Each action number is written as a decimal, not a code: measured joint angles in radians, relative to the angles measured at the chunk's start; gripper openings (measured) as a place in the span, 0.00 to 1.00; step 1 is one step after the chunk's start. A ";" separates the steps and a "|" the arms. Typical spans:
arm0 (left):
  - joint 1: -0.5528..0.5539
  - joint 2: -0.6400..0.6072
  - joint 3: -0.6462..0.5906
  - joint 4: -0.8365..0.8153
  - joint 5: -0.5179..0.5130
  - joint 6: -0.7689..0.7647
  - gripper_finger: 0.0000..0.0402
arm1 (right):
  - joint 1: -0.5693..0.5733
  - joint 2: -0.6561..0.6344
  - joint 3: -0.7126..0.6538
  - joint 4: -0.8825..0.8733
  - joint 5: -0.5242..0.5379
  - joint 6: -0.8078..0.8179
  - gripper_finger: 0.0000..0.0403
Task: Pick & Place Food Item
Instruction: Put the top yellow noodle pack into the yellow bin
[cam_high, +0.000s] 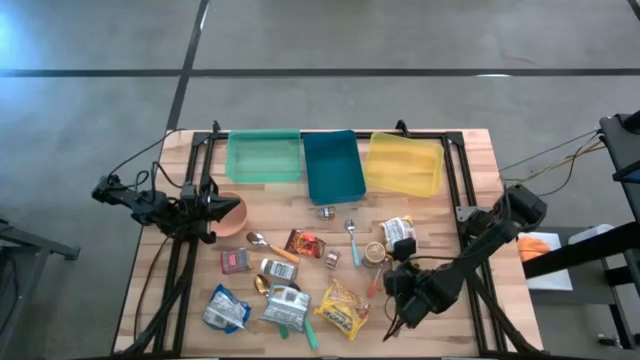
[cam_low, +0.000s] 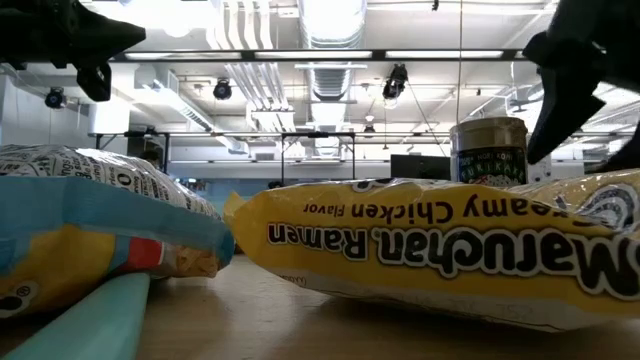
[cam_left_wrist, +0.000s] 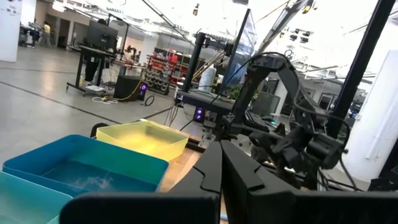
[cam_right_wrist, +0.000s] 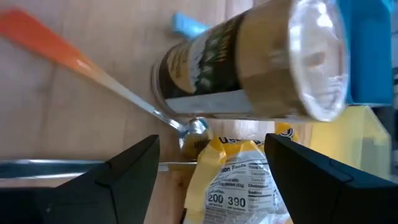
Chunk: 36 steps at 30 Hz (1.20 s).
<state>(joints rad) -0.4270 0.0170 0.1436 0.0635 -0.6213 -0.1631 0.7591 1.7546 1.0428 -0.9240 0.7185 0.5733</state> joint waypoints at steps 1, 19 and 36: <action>0.000 0.000 0.000 0.000 0.000 0.000 0.01 | -0.003 0.012 0.000 -0.010 0.001 -0.007 0.72; 0.000 0.000 0.000 -0.001 0.000 0.000 0.01 | -0.070 0.109 -0.036 -0.071 0.043 -0.025 0.56; 0.000 0.000 0.000 0.000 0.000 -0.027 0.01 | -0.071 0.056 -0.018 -0.227 0.033 0.232 0.02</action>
<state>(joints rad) -0.4269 0.0170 0.1436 0.0639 -0.6214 -0.1905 0.6880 1.8109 1.0250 -1.1510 0.7513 0.8049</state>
